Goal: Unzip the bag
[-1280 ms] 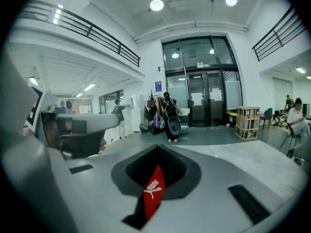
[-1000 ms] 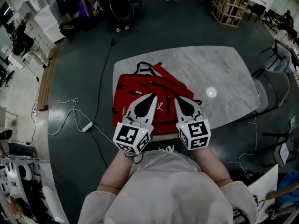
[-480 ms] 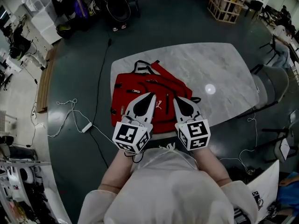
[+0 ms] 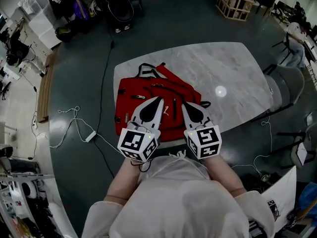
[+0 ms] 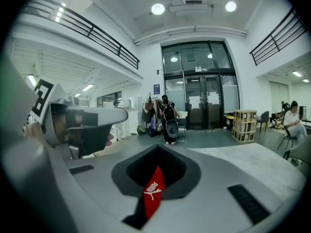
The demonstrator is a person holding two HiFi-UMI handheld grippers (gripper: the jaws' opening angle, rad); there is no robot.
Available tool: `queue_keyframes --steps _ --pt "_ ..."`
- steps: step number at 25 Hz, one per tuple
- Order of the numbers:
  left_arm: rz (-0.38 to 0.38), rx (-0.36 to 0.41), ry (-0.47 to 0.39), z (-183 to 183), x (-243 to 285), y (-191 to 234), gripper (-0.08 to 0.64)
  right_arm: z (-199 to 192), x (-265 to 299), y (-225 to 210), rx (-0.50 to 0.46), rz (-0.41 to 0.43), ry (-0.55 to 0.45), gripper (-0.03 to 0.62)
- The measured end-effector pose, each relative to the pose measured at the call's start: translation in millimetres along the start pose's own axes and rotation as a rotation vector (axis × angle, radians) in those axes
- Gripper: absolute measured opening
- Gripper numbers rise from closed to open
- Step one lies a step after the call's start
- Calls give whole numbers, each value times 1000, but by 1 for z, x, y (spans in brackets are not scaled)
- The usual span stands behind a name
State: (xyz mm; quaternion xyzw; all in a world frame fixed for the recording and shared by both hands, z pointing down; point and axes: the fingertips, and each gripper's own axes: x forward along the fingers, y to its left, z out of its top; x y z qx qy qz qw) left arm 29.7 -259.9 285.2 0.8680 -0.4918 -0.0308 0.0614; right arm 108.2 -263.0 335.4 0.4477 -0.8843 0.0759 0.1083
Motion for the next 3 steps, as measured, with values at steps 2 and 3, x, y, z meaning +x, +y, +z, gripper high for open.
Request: queue_keyframes --steps 2,3 --pt "0 0 5 -1 2 0 20 -1 1 -1 1 0 5 26" --pt "0 0 8 -2 3 0 20 -2 1 -2 1 -1 7 26"
